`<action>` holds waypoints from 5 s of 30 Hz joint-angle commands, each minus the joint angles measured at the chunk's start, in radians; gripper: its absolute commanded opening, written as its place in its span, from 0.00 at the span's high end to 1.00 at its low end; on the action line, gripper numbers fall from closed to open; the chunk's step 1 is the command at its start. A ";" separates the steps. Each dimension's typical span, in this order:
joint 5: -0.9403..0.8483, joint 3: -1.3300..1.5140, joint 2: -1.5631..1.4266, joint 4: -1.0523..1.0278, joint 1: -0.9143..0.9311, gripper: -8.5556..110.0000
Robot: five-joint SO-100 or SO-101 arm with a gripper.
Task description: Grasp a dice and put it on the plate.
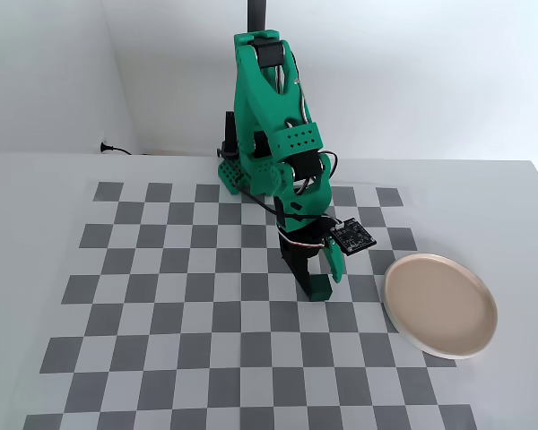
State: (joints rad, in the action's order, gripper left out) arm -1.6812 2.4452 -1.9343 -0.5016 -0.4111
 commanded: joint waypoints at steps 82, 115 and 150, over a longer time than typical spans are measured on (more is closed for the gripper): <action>0.204 -1.324 0.810 -0.400 -0.431 0.96; 0.221 -1.459 0.396 -0.900 -0.431 0.79; 0.279 0.026 -1.201 -0.715 0.209 0.96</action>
State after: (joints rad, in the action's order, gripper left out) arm -1.4159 2.3424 -3.0051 -1.2717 -0.2700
